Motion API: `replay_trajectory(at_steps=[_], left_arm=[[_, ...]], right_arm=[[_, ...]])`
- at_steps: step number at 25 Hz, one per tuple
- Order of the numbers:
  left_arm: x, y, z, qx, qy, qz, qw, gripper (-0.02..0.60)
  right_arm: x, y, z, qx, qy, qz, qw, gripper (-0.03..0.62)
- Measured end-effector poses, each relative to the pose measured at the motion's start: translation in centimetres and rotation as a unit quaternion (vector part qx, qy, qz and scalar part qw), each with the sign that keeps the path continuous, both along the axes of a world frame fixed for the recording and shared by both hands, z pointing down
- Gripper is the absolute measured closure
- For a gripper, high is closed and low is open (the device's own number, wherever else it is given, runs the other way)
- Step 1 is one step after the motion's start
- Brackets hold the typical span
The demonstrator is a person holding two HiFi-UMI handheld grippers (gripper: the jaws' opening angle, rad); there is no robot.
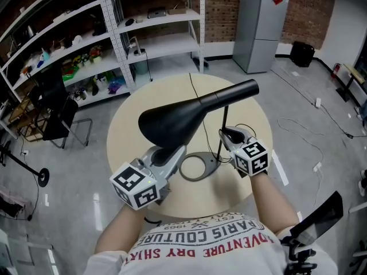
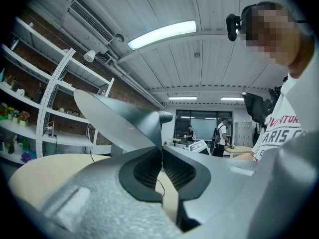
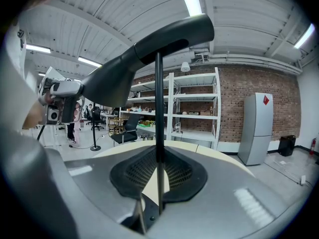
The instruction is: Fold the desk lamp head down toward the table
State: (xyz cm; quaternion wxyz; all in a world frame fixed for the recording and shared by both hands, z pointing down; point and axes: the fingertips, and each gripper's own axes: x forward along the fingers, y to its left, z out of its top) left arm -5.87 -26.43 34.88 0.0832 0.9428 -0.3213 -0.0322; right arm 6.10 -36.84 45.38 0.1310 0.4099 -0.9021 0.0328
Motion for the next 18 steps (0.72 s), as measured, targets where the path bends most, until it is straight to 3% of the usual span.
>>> replay_trajectory(at_steps=[18], left_arm=[[0.44, 0.01, 1.02, -0.012, 0.032, -0.007, 0.9994, 0.577]], right_arm=[[-0.25, 0.25, -0.14, 0.001, -0.004, -0.003, 1.0, 0.548]])
